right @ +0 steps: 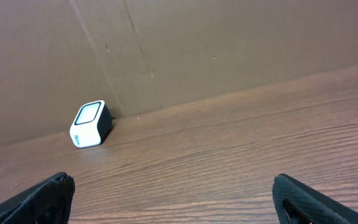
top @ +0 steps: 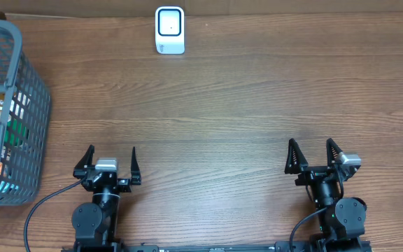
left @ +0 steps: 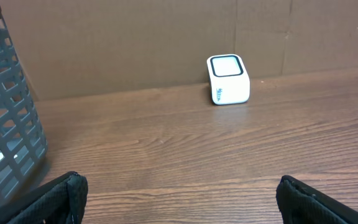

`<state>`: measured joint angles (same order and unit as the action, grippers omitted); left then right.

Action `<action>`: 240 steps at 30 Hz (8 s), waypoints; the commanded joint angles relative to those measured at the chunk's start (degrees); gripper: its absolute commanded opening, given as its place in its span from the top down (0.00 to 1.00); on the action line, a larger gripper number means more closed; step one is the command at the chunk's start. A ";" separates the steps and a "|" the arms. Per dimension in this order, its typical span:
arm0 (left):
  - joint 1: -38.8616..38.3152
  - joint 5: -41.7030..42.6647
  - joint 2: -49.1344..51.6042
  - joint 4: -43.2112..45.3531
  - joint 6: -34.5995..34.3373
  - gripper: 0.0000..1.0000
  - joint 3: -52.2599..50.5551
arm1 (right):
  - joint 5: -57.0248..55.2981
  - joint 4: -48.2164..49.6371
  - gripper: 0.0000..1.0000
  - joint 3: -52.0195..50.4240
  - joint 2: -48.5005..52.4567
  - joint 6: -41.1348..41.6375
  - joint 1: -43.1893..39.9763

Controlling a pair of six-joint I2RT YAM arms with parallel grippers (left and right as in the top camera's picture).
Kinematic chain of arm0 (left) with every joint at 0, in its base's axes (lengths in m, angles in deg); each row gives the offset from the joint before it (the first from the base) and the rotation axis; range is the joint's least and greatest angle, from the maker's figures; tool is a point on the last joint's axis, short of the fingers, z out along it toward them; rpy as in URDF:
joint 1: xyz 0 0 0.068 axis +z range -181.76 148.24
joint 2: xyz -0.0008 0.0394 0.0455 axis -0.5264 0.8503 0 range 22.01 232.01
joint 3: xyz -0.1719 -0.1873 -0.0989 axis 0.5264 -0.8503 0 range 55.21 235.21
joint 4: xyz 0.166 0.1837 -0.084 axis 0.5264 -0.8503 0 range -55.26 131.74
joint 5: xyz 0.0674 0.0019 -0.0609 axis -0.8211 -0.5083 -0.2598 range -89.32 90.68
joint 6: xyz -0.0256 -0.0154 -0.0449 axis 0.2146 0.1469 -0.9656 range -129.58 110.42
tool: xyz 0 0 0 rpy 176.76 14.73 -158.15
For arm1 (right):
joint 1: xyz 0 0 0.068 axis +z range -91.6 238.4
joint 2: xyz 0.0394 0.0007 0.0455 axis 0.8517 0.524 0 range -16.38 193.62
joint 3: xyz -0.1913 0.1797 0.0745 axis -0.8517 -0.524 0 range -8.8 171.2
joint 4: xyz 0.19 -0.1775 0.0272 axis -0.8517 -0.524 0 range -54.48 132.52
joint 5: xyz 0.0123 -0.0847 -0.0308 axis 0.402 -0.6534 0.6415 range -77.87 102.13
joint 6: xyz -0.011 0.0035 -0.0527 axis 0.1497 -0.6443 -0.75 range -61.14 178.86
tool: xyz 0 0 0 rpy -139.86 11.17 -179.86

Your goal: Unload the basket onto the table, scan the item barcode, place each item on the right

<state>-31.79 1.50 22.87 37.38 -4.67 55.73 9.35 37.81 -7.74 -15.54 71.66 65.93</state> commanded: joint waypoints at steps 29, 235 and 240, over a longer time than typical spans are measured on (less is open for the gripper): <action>-0.42 0.24 -0.61 -0.07 1.11 0.00 -0.24 | 0.39 0.17 0.00 -0.61 -0.68 -0.87 -0.20; 44.65 4.00 99.36 -70.77 -24.55 0.04 112.06 | 0.37 0.17 0.00 -0.61 -0.68 -0.87 -0.20; 44.65 1.51 105.66 -72.15 -24.30 0.04 112.06 | 0.39 0.17 0.00 -0.61 -0.68 -0.87 -0.20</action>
<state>12.71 5.11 126.56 -34.29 -29.50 167.59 9.35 37.78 -7.74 -15.65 71.63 65.93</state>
